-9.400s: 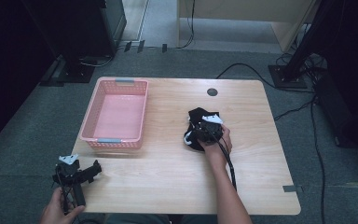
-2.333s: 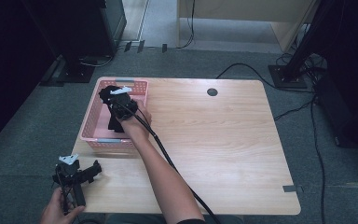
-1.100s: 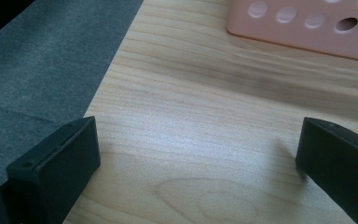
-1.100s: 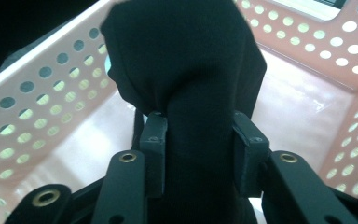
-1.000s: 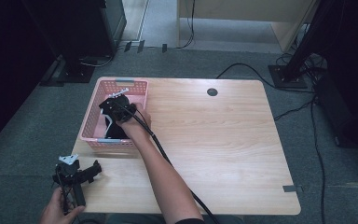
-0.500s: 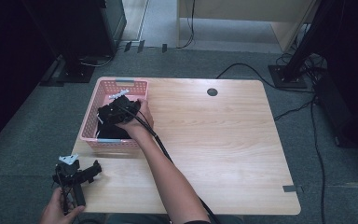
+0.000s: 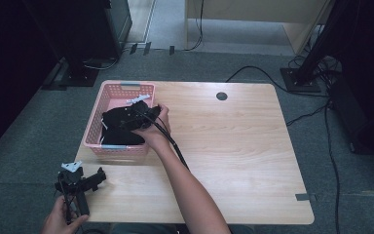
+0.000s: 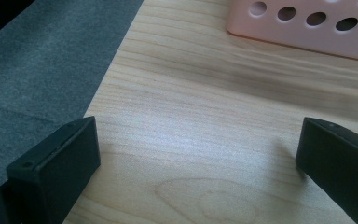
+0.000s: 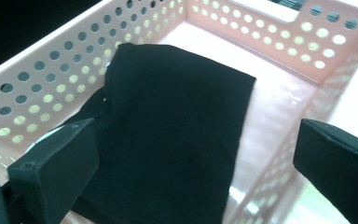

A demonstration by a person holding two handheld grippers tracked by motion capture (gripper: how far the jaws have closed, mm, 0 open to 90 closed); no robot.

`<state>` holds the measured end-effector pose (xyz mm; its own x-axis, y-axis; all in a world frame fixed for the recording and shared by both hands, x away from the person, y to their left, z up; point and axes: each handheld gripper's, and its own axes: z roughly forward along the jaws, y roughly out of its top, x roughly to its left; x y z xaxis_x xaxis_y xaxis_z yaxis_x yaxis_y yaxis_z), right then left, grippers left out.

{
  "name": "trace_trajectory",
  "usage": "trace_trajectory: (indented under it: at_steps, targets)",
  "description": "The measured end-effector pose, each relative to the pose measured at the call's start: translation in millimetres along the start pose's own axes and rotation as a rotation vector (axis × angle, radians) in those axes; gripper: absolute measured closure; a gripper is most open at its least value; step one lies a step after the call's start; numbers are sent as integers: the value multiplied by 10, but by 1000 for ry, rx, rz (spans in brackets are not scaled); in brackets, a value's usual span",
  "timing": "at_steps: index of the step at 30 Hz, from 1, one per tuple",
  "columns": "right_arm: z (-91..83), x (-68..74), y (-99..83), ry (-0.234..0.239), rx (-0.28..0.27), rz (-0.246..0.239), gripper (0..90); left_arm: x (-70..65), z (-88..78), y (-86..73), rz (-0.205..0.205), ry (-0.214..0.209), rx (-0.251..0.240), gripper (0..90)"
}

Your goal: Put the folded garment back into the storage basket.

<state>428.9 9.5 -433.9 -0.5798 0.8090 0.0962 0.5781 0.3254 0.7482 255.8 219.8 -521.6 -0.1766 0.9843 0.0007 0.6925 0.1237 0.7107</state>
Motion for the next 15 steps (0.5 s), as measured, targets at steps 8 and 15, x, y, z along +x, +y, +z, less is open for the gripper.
trace_trajectory:
  at_steps: [8,15]
  targets:
    - [-130,-229,-162,2,-43,59,0,0,0,0,0,0,0,0]
    - [-190,-389,-276,-16,-50,96,0,0,0,0,0,0,0,0]
